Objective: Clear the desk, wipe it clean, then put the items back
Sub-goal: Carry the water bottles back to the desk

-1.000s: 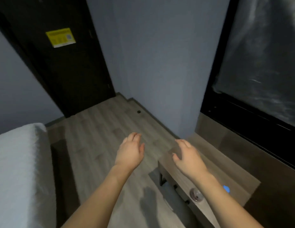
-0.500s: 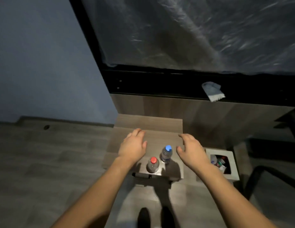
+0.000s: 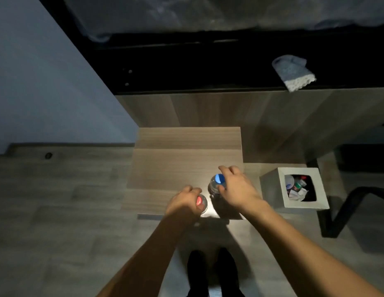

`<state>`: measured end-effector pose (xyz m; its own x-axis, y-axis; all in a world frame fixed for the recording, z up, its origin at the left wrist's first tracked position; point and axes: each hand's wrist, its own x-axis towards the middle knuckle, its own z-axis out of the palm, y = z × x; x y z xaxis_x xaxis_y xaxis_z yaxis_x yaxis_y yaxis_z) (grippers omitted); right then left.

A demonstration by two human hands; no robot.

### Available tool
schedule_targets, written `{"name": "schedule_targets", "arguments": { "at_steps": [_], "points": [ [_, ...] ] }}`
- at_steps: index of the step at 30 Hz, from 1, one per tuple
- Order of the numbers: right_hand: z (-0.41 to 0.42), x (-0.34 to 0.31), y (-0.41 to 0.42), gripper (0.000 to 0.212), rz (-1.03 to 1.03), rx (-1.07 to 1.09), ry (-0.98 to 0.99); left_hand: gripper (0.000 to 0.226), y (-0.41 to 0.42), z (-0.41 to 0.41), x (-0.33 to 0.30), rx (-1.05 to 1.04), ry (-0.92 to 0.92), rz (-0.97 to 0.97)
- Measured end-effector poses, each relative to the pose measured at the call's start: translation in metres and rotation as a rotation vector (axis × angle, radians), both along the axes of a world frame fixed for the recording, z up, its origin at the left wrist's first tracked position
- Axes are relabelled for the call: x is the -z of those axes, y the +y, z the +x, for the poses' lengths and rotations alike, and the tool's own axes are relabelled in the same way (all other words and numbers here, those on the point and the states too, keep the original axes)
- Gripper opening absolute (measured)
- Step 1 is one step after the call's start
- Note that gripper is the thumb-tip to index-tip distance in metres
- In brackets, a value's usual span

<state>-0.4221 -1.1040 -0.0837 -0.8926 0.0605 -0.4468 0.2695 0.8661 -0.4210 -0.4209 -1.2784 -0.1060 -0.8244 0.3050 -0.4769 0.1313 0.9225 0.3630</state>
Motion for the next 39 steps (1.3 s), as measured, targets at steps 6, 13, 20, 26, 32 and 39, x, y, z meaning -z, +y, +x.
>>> {"name": "schedule_targets", "arguments": {
  "at_steps": [6,13,20,26,32,39],
  "points": [
    [-0.017,0.047,-0.007,0.028,0.024,0.003,0.03,0.02,0.004,-0.001,0.04,-0.063,0.065,0.093],
    [0.009,-0.019,0.0,0.027,-0.04,0.107,0.07,0.02,-0.002,-0.008,-0.055,-0.072,0.152,0.097],
    [0.054,-0.156,0.016,0.028,-0.031,0.223,0.245,0.037,-0.002,0.009,-0.188,0.092,0.394,0.043],
    [0.103,-0.208,0.034,0.034,0.02,0.384,0.349,0.063,0.019,0.023,-0.226,0.37,0.503,0.025],
    [0.179,-0.226,0.07,0.041,0.101,0.663,0.369,0.06,0.092,0.044,-0.236,0.676,0.536,0.093],
    [0.319,-0.255,0.15,0.022,0.172,0.996,0.431,0.064,0.231,0.132,-0.261,1.03,0.555,0.216]
  ]
}}
